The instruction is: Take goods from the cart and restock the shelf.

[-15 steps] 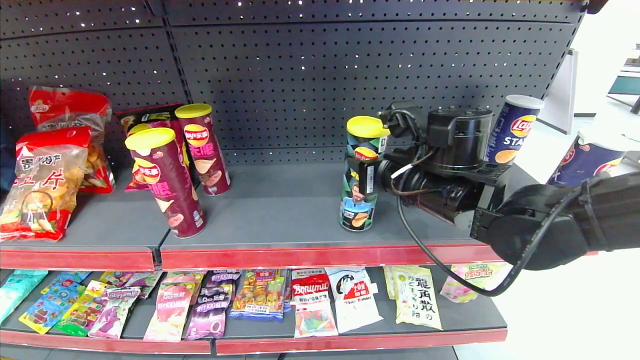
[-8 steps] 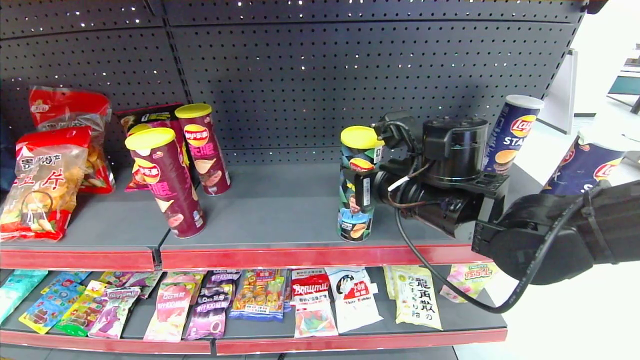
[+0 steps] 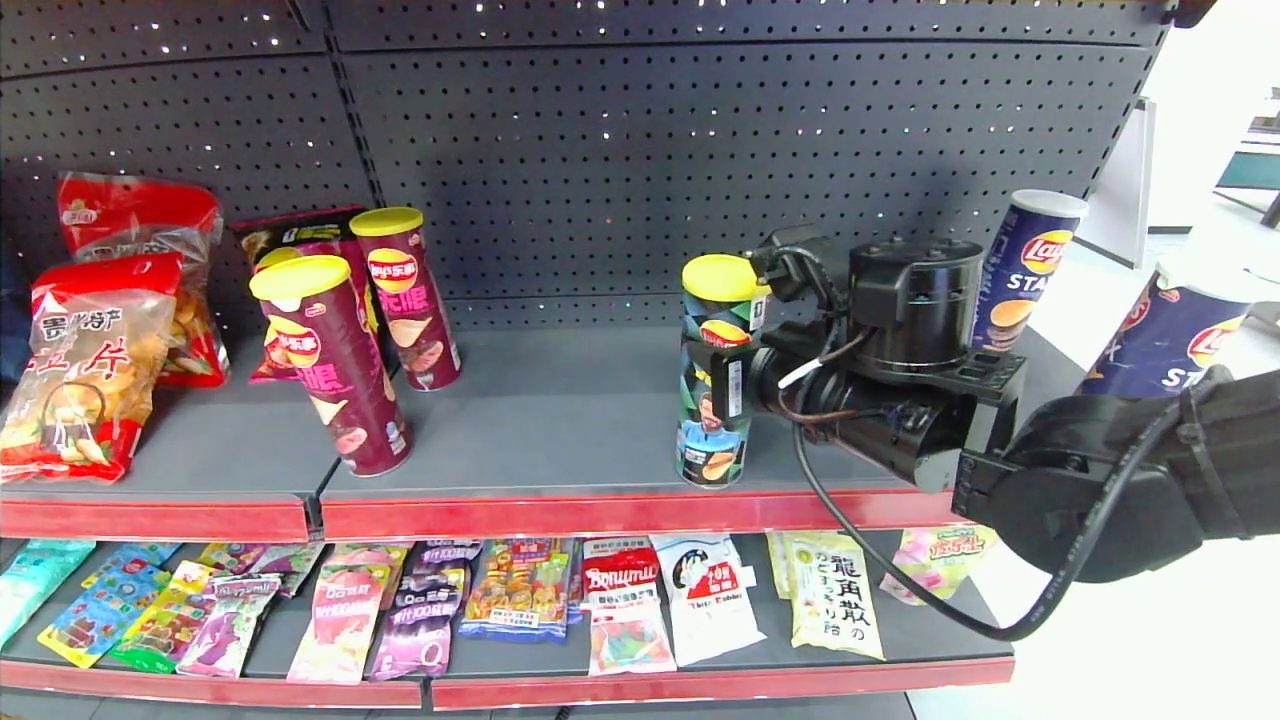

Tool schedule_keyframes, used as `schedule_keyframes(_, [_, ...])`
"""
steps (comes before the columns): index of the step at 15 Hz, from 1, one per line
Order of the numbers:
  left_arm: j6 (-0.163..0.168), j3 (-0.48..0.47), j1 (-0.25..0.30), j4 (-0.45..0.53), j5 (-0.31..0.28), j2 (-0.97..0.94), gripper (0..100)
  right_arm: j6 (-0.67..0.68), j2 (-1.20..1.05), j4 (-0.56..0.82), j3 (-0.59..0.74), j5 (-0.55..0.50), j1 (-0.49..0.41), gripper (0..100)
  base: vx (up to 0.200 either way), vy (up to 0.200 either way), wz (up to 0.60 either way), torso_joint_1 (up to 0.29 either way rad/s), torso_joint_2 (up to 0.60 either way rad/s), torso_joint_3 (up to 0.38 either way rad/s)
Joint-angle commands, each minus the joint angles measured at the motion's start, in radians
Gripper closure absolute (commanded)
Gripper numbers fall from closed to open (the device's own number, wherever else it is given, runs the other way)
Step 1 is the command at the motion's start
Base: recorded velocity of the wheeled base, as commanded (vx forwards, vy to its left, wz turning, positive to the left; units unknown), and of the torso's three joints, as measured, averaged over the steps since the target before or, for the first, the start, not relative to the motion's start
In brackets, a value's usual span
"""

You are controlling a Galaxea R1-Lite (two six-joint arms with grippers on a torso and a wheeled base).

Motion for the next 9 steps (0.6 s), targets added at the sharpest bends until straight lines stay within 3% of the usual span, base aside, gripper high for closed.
schedule_keyframes(1, [0.0,0.0,0.0,0.0,0.0,0.001,100,-0.002,0.001,-0.01,0.006,0.001,0.001,100,0.0,0.0,0.0,0.0,0.0,0.0])
schedule_keyframes(3, [0.0,0.0,0.0,0.0,0.0,0.001,100,-0.011,0.02,-0.069,0.019,0.001,0.001,100,0.0,0.0,0.0,0.0,0.0,0.0])
schedule_keyframes(9, [0.0,0.001,0.0,0.0,0.0,0.001,100,-0.016,0.014,-0.072,0.036,0.005,0.003,100,0.0,0.0,0.0,0.0,0.0,0.0])
